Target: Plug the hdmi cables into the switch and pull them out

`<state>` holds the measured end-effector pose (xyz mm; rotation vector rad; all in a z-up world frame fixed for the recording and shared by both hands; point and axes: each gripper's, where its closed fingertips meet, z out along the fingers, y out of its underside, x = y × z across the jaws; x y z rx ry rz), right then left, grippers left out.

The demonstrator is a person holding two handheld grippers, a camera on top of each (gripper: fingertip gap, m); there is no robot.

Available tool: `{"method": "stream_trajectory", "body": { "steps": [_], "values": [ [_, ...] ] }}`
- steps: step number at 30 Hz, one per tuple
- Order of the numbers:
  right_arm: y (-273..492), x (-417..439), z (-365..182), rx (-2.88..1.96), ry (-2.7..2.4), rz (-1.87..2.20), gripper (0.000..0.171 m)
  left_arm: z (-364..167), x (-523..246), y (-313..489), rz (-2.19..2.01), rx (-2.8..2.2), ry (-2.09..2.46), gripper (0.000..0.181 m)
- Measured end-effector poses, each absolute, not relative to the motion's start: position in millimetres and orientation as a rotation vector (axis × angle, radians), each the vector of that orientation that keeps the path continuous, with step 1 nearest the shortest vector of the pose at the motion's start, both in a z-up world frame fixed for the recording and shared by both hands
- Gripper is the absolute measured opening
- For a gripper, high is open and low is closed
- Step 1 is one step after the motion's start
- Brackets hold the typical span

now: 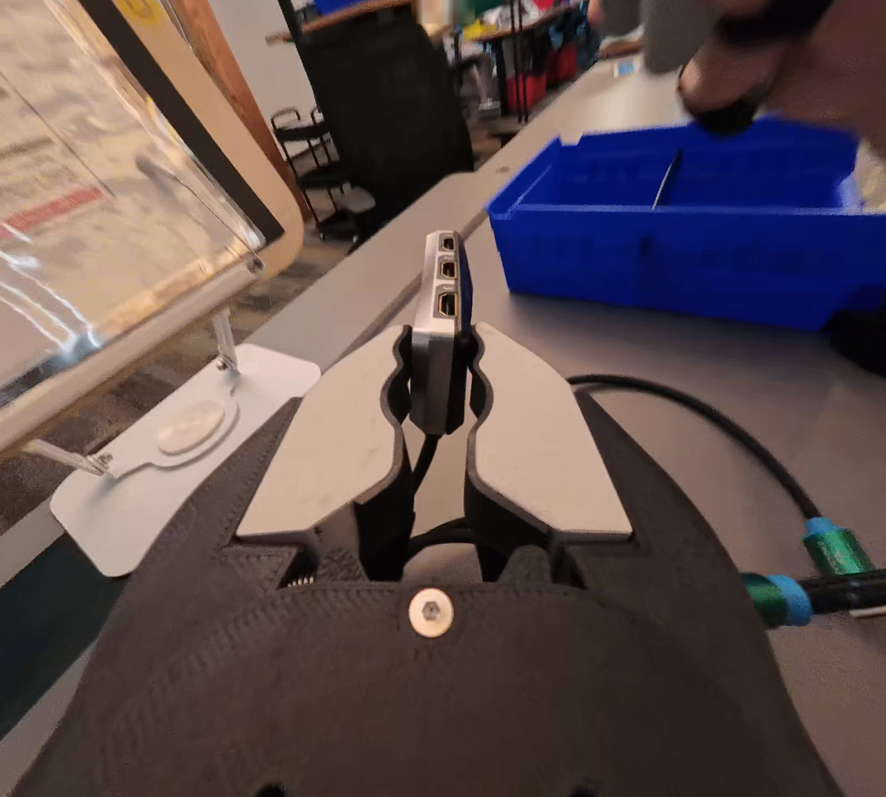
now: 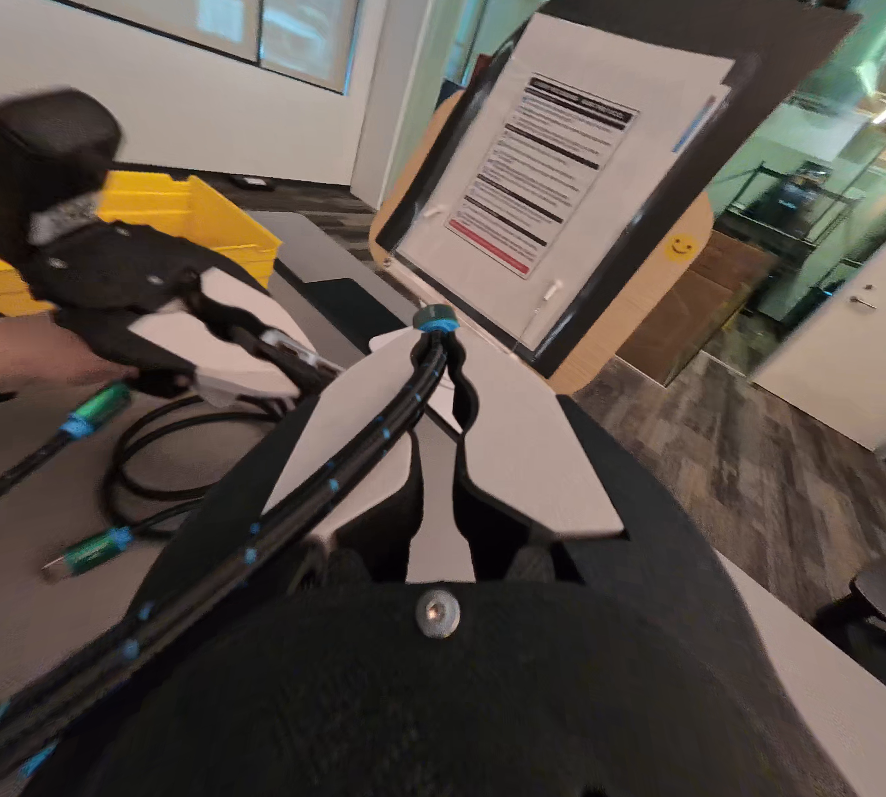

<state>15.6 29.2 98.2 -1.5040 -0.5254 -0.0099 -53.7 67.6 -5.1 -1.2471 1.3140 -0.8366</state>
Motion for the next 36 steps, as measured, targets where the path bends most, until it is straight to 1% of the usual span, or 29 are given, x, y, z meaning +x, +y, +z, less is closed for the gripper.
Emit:
{"method": "stream_trajectory", "body": {
  "steps": [6, 10, 15, 23, 26, 29, 36],
  "values": [
    [43.8, 13.8, 78.0, -1.523, -0.508, -0.023, 0.008, 52.1, -77.5, 61.4, -1.037, -1.17, 1.165, 0.02],
    [57.7, 4.1, 58.7, -1.556, -0.432, -0.025, 0.008, 77.1, -81.3, 39.2, -1.225, -1.113, 1.129, 0.019],
    [55.4, -22.3, 60.6, -1.497, -0.405, 0.036, 0.007, 86.3, -70.0, 7.2, -1.301, -1.046, 1.16, 0.019],
    [52.6, -33.5, 62.5, -1.449, -0.315, 0.229, 0.007, 96.9, -74.1, 1.9, -1.335, -1.016, 1.061, 0.019],
    [54.1, -35.3, 58.2, -1.454, -0.313, 0.209, 0.007, 93.3, -70.5, 2.2, -1.31, -1.063, 1.077, 0.02],
    [53.9, -42.8, 55.8, -1.458, -0.335, 0.149, 0.007, 78.6, -60.0, 1.1, -1.269, -1.158, 1.135, 0.023],
    [54.3, -44.5, 55.4, -1.447, -0.348, 0.161, 0.007, 77.8, -59.6, 2.9, -1.2, -1.143, 1.154, 0.023]
  ]
}}
